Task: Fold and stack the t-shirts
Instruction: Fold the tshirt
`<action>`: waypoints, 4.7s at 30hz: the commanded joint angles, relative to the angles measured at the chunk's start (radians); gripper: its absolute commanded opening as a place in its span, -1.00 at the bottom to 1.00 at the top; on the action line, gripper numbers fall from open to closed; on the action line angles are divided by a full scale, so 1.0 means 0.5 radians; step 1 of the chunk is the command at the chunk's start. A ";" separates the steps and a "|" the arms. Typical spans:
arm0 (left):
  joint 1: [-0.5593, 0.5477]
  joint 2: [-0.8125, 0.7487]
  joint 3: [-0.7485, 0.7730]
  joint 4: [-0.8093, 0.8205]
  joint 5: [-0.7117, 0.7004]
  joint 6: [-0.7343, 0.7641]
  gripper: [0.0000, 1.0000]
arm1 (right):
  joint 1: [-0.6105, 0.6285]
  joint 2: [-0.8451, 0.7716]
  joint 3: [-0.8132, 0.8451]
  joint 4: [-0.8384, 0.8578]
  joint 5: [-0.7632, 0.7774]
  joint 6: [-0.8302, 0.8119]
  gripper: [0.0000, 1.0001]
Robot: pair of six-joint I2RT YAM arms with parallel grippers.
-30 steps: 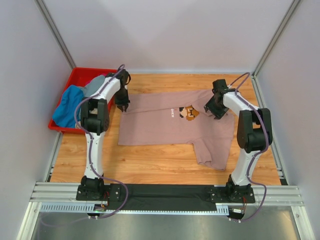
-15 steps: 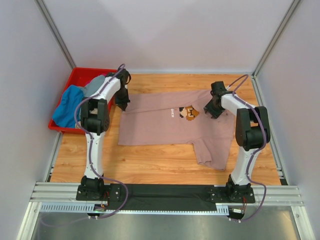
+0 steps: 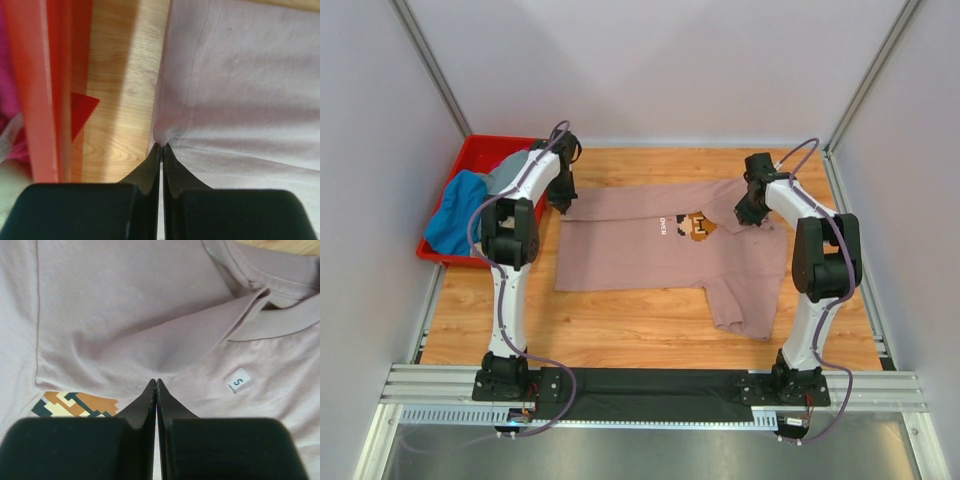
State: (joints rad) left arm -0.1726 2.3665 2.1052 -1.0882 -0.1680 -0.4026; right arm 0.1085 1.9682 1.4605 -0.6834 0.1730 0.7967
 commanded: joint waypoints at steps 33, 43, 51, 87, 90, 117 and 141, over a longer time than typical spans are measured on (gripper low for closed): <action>-0.001 0.029 -0.010 -0.036 -0.078 -0.051 -1.00 | -0.036 0.168 -0.031 0.216 -0.119 0.045 -0.43; -0.001 0.019 -0.023 -0.026 -0.100 -0.075 -1.00 | -0.061 0.159 0.119 0.014 -0.055 -0.093 -0.99; -0.001 0.029 -0.020 -0.051 -0.152 -0.072 -1.00 | -0.073 0.184 0.328 -0.173 -0.134 -0.247 -0.80; -0.001 -0.045 0.029 -0.097 -0.161 -0.072 -0.43 | -0.122 0.012 0.166 -0.351 -0.518 -0.225 -0.85; -0.001 -0.076 0.115 -0.146 -0.139 -0.090 -0.38 | -0.125 -0.025 0.150 -0.348 -0.539 -0.240 -0.82; -0.400 -0.619 -0.455 0.577 0.817 -0.480 -0.18 | -0.198 -0.270 0.003 -0.293 -0.463 0.033 -0.26; -0.232 0.154 0.078 1.004 0.852 -0.769 -0.14 | -0.711 0.533 0.717 0.275 -1.156 -1.041 0.01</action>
State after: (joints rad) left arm -0.2989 2.4233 2.0739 -0.6144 0.2588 -0.7643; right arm -0.2356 2.1735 1.7508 -0.5873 -0.3546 0.3374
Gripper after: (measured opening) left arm 0.431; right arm 0.512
